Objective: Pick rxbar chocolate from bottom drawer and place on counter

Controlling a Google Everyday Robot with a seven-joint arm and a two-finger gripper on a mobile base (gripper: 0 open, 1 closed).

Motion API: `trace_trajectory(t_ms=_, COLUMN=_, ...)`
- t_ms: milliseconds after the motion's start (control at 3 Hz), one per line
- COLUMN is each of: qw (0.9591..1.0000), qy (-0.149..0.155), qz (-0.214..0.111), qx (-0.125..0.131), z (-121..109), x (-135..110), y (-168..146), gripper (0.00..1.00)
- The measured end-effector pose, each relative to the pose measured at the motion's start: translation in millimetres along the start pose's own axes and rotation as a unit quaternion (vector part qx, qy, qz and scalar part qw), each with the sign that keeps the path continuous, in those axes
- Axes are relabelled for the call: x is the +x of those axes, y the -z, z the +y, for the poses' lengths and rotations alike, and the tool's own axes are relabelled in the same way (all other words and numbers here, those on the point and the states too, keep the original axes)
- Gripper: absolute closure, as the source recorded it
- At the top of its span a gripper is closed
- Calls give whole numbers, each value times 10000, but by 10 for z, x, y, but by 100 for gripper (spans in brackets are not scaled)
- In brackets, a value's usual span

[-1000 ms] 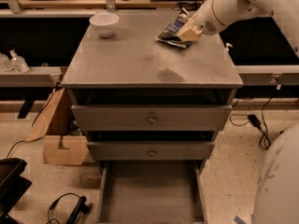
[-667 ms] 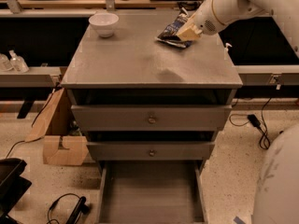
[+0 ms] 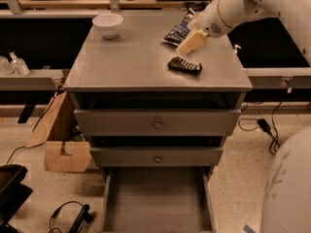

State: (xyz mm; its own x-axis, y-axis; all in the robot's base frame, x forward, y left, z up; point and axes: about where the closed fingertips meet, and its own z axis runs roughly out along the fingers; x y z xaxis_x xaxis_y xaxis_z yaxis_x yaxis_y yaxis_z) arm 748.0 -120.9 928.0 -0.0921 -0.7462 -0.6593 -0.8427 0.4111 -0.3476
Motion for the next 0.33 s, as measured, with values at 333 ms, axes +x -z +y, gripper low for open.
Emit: trace_trajectory(t_ms=333, qw=10000, qy=0, qz=1, qx=-16, z=8, x=0, y=-20, gripper=0)
